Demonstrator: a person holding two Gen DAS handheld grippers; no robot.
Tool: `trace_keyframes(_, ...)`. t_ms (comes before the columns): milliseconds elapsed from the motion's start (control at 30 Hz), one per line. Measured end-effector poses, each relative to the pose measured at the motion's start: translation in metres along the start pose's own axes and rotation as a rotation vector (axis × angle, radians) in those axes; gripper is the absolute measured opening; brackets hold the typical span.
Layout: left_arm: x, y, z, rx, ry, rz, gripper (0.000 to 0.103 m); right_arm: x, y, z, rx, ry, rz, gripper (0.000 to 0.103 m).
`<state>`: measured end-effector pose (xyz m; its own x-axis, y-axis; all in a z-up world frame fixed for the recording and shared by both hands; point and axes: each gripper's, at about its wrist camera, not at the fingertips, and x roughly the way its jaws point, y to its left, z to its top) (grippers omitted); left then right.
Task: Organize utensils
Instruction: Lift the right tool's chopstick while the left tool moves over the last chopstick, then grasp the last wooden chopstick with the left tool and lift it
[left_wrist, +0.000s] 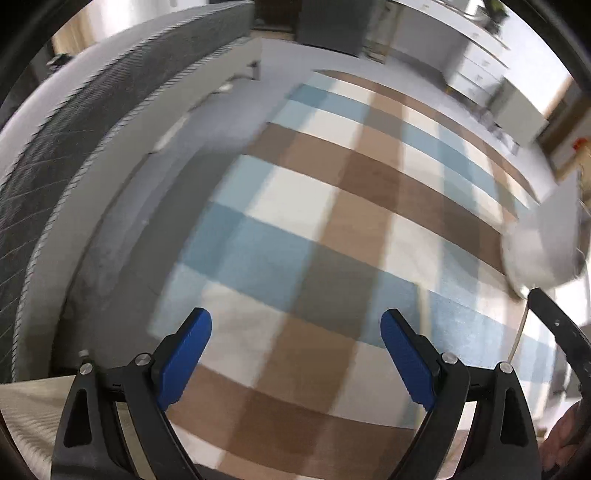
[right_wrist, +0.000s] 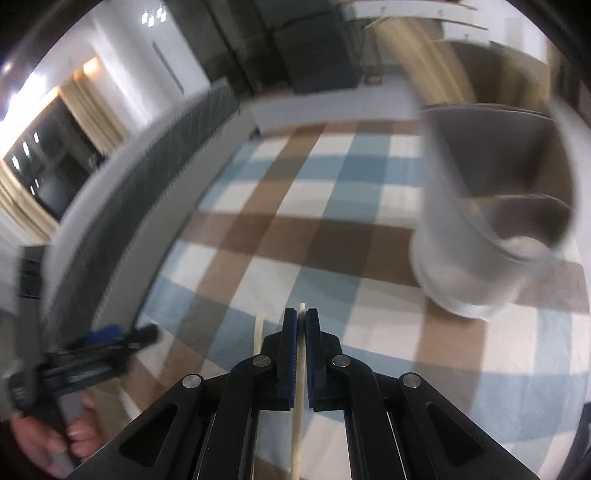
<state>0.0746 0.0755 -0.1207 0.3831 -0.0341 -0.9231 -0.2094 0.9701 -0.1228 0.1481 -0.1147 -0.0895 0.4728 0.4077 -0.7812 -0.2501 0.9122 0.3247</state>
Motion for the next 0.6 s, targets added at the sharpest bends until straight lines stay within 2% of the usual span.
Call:
trace_keyframes(133,0.006,-0.027,-0.001,0.077,0.024,-0.030,0.090,-0.036,-0.017,-0.015,0.043,-0.090,0.042,0.003)
trace_keyframes(267,0.021,-0.052,0.002,0.111,0.093,-0.062,0.090,-0.053,-0.035,-0.022,0.101,-0.142,0.068,0.003)
trace_keyframes(433,0.033,-0.076,0.006,0.149,0.105,-0.033,0.090,-0.068,-0.053,-0.028,0.143,-0.182,0.084,0.003)
trace_keyframes(500,0.040,-0.084,0.008,0.158,0.133,-0.025,0.088,-0.075,-0.056,-0.030,0.146,-0.201,0.091,0.003)
trace_keyframes(533,0.044,-0.087,0.009,0.160,0.148,-0.017,0.086,-0.077,-0.056,-0.031,0.144,-0.211,0.091,0.003)
trace_keyframes(600,0.048,-0.090,0.011,0.152,0.157,0.020,0.064,-0.081,-0.056,-0.030,0.142,-0.231,0.097,0.003)
